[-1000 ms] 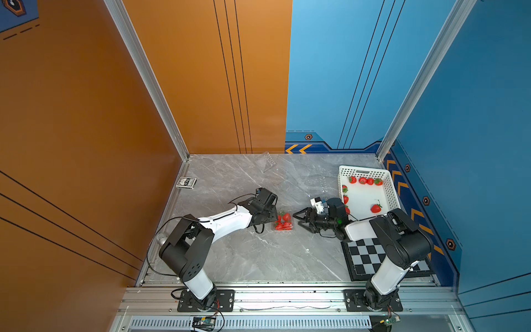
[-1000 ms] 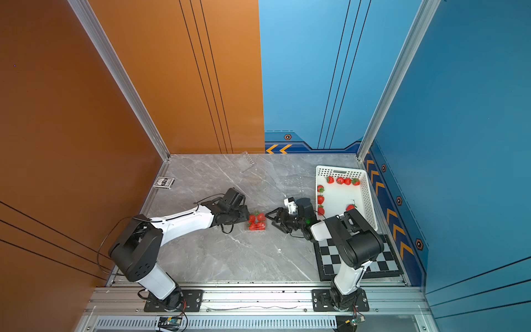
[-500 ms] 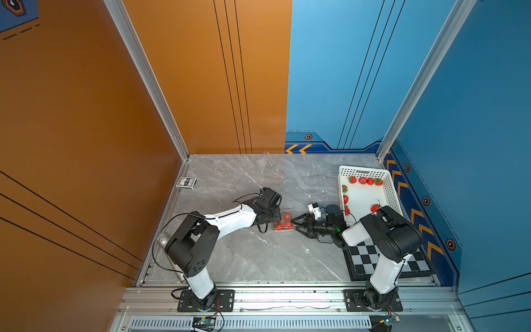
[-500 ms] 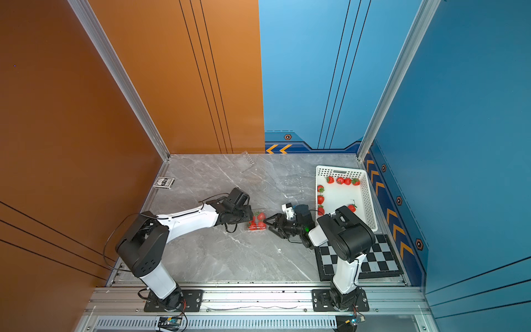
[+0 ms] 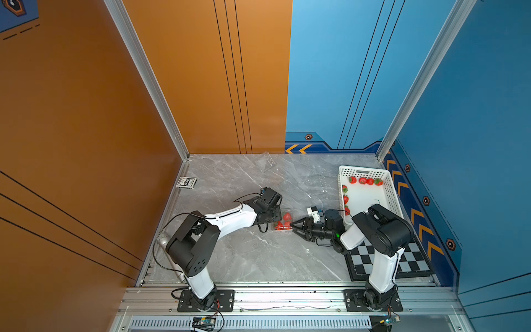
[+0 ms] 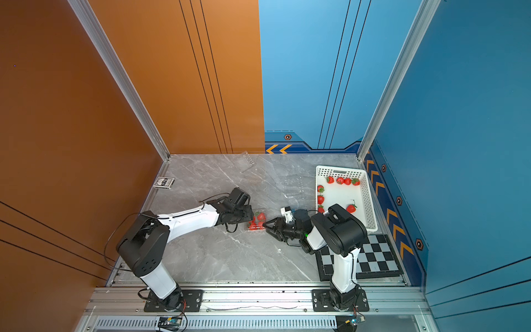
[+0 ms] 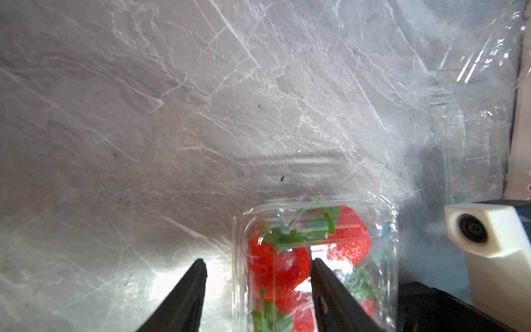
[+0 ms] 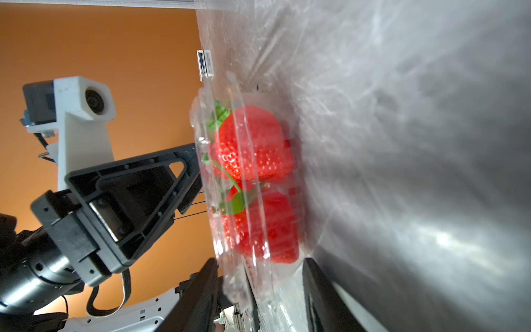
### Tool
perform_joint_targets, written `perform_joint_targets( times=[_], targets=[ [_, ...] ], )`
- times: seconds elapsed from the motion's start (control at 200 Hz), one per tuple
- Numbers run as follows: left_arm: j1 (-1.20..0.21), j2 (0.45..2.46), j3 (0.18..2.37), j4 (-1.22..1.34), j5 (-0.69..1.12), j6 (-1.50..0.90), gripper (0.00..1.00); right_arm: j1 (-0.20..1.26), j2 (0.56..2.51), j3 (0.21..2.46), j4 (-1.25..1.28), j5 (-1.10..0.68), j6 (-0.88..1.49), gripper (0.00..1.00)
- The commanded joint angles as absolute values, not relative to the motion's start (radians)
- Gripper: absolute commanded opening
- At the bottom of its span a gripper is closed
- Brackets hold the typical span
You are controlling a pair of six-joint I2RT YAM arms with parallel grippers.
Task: Pack strawberries into containers
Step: Close the packing box at the center of the board.
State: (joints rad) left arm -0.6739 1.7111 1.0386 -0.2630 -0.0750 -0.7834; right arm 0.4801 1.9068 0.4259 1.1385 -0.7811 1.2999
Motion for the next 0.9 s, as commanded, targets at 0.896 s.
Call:
perform_joint_targets(
  times=[0.896],
  targets=[
    [-0.687,1.722,1.048,-0.293,-0.089,-0.781,0.60,0.479,1.925,0.419,1.167,-0.760,1.305,0.41]
  ],
)
